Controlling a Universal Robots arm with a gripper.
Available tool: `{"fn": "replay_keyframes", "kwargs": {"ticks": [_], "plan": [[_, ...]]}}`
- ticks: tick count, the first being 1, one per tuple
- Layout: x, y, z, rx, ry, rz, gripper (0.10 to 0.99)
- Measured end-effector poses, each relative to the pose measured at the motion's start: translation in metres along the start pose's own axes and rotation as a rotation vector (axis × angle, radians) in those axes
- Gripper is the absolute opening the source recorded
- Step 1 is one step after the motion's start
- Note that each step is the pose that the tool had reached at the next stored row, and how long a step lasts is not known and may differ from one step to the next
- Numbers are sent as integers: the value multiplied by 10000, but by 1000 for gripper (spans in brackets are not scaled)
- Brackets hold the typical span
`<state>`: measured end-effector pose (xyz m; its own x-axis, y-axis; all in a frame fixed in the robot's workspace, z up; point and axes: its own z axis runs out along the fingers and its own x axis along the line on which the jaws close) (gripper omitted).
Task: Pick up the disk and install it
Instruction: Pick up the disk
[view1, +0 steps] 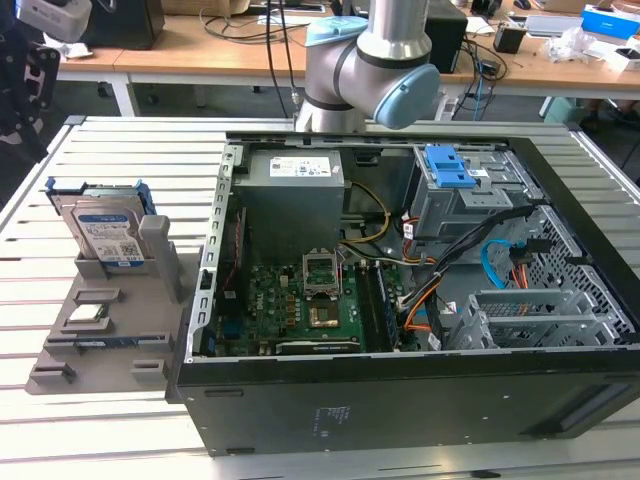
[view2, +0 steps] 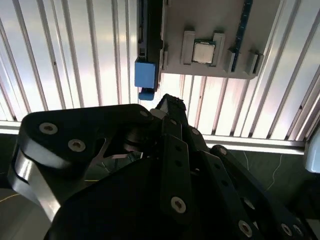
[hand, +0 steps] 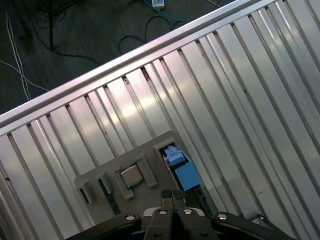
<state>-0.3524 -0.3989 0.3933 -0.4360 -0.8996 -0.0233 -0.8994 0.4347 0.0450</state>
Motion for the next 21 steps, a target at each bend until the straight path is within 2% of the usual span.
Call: {"fn": "replay_keyframes", "kwargs": {"ticks": [7,21], "plan": [[0,0,0,-27,53,-1155,106],[0,0,0,-68,131,-2905,106]]}}
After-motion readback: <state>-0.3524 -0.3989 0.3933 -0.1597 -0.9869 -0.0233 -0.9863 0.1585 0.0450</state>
